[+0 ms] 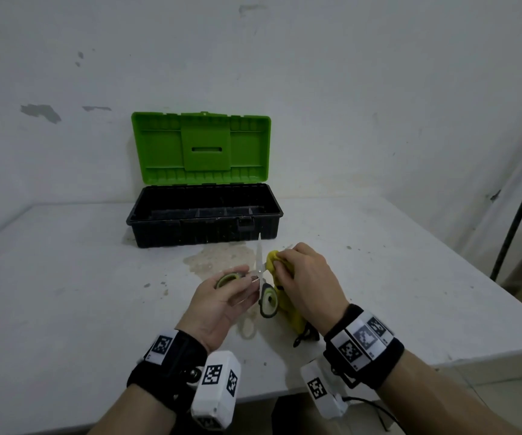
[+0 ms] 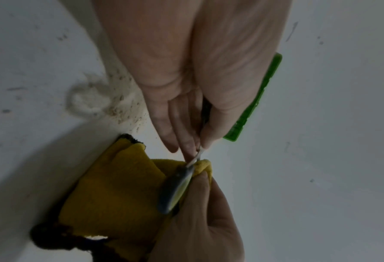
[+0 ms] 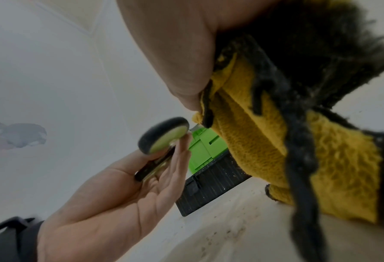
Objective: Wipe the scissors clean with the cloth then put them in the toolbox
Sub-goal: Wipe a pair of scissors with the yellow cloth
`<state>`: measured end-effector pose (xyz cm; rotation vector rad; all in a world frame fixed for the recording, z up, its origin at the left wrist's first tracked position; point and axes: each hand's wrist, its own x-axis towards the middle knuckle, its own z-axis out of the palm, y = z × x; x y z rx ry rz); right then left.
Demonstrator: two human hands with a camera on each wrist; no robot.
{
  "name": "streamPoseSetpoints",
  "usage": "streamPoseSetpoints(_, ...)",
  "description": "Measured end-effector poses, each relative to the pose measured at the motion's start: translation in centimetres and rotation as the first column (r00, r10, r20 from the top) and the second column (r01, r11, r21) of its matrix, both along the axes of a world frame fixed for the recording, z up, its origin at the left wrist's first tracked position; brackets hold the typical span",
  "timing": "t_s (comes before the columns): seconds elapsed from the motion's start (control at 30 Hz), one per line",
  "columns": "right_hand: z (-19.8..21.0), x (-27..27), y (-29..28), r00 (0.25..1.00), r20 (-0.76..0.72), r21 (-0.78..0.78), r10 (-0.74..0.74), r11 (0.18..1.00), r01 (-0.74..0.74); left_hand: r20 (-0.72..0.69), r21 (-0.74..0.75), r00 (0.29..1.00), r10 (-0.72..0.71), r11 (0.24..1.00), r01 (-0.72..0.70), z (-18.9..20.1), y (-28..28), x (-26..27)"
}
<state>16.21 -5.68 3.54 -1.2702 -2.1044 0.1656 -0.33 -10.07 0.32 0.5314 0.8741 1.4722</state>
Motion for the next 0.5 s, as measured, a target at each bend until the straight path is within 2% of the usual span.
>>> streamPoseSetpoints(0.17, -0.07, -0.11, 0.10, 0.999, 0.045, -0.019, -0.008, 1.000, 0.009, -0.042, 0.066, 0.996, 0.080, 0.995, -0.077, -0.22, -0.03, 0.21)
streamPoseSetpoints(0.27, -0.44, -0.45, -0.13, 0.997, 0.076, -0.023, 0.015, 1.000, -0.013, -0.003, 0.042, 0.988, 0.153, 0.987, -0.153, 0.03, 0.28, 0.60)
streamPoseSetpoints(0.5, -0.17, -0.60, -0.20, 0.987, 0.105, 0.034, 0.125, 0.991, -0.129, -0.096, 0.007, 0.974, 0.206, 0.978, -0.207, -0.48, 0.57, 0.51)
